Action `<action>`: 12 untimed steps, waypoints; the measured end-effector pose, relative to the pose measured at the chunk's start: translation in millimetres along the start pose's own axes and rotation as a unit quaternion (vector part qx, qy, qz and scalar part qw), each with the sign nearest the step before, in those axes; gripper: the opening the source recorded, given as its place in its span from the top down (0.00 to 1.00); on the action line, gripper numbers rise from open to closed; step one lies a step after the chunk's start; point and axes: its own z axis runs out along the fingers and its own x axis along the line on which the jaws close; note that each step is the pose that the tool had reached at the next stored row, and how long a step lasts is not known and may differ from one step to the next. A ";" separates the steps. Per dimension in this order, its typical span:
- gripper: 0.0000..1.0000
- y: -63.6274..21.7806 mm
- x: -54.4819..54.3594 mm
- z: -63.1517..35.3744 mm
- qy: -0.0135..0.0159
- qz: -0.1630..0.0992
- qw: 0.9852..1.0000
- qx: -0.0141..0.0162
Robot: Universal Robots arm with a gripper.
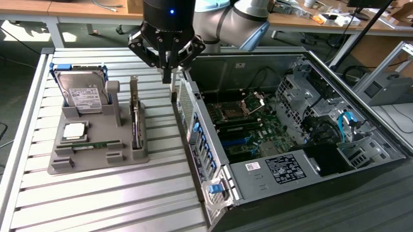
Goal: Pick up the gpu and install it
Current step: 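Reach for the gpu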
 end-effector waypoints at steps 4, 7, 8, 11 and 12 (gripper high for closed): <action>0.90 -0.2 2.3 -0.1 0.000 0.000 1.000 0.000; 0.90 -0.4 4.3 -0.1 0.000 0.000 1.000 0.000; 0.90 -0.4 5.0 -0.1 0.000 0.000 1.000 0.000; 0.90 -0.5 6.7 -0.2 0.000 0.000 1.000 0.000; 0.90 -0.6 7.2 -0.2 0.000 0.000 1.000 0.000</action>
